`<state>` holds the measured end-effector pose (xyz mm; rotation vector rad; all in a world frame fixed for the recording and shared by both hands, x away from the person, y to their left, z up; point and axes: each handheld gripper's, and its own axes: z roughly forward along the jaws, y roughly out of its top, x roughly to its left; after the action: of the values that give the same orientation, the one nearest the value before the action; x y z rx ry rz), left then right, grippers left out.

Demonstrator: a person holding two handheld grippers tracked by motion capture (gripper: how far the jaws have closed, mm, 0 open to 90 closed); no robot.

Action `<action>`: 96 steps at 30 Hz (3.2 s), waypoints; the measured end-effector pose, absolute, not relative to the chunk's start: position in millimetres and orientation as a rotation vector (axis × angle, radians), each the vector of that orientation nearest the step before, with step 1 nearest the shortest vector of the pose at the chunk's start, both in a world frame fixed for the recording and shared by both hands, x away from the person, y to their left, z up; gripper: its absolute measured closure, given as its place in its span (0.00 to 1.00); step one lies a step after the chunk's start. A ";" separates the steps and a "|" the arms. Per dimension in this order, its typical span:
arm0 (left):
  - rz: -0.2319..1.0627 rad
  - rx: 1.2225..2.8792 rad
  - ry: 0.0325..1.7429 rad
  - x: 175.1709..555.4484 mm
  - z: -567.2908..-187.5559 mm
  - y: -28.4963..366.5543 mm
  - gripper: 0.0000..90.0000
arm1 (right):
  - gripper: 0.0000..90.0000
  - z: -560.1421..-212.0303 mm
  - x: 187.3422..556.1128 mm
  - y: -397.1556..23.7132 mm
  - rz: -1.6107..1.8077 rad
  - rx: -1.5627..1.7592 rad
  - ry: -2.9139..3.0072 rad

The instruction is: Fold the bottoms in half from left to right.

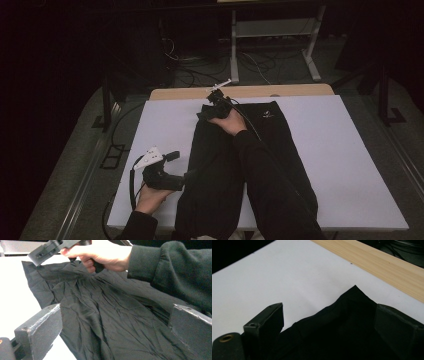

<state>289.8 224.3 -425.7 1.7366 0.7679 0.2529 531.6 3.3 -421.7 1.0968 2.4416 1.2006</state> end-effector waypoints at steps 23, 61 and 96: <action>0.260 1.740 0.767 290.8 -425.7 224.0 0.00 | 0.26 -451.9 535.5 24.6 1.200 1.240 2.356; 0.247 1.752 0.753 288.6 -425.7 222.7 0.00 | 0.93 -453.7 528.1 44.5 1.024 1.177 2.330; 0.197 1.877 0.750 237.3 -422.5 234.5 0.00 | 0.96 -424.3 495.0 21.6 1.205 1.201 2.227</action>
<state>237.3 234.5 -422.5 1.8767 0.7499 0.1967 495.0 21.6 -424.3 1.2013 2.2267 1.2050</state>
